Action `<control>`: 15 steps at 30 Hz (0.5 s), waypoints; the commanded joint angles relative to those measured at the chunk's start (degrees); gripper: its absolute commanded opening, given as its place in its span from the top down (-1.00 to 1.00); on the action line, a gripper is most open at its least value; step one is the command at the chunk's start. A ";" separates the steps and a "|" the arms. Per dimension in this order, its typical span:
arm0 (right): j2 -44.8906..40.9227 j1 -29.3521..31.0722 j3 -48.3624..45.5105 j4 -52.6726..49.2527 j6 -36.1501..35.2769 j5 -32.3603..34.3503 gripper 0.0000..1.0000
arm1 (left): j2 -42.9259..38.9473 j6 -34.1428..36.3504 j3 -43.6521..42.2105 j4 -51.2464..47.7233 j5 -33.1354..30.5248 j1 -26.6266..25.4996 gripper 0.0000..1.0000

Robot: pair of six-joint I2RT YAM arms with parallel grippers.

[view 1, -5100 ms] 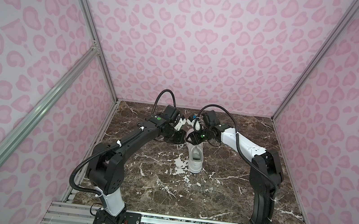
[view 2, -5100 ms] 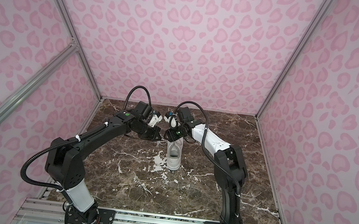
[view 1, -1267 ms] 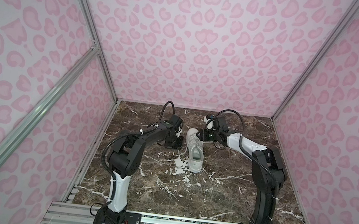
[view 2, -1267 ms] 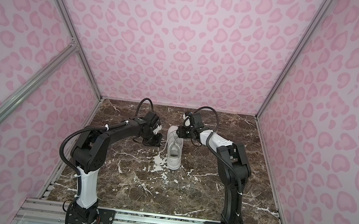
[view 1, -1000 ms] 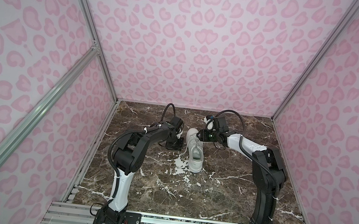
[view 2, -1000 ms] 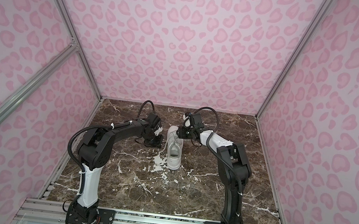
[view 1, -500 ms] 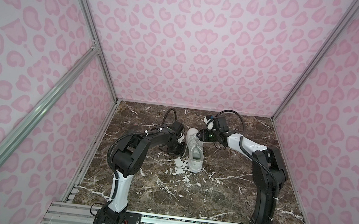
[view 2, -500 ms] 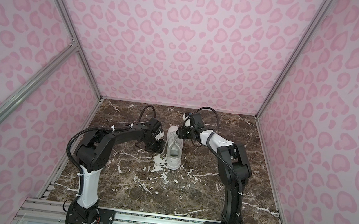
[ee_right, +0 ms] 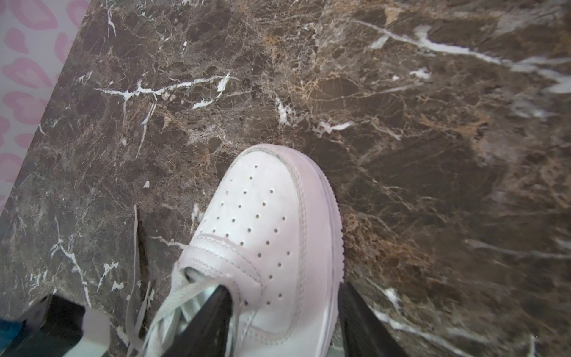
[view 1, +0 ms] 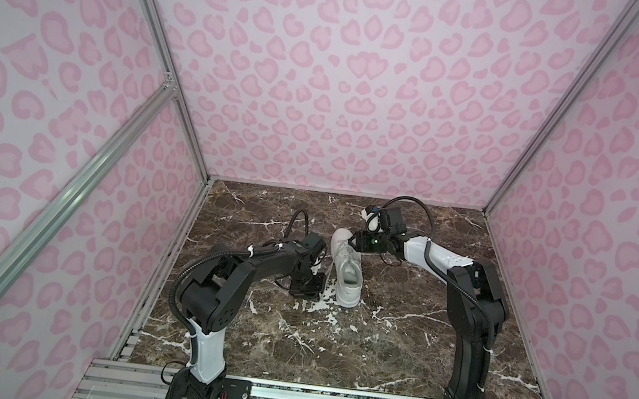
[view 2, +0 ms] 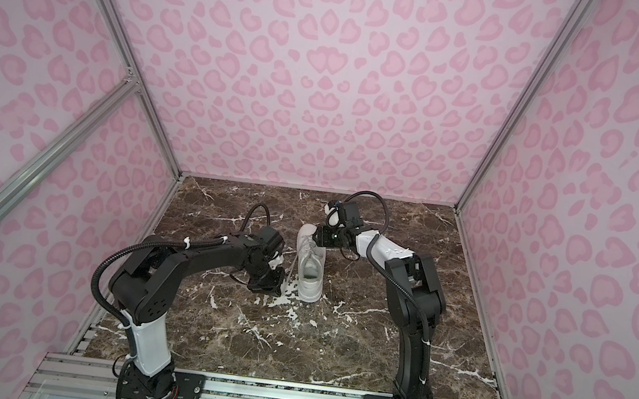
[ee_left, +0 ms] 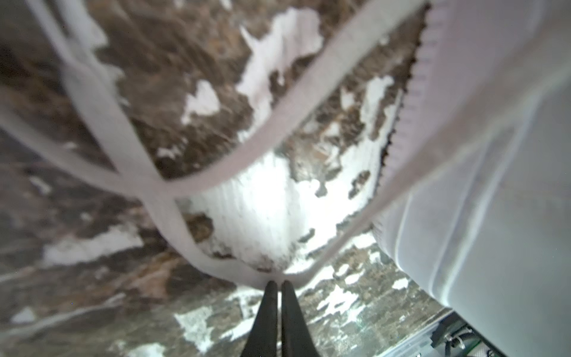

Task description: Tie the shoes

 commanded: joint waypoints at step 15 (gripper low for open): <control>-1.27 -0.09 -1.32 0.63 -0.54 -0.66 -0.13 | -6.41 -5.46 0.72 -1.23 -3.20 -2.03 0.84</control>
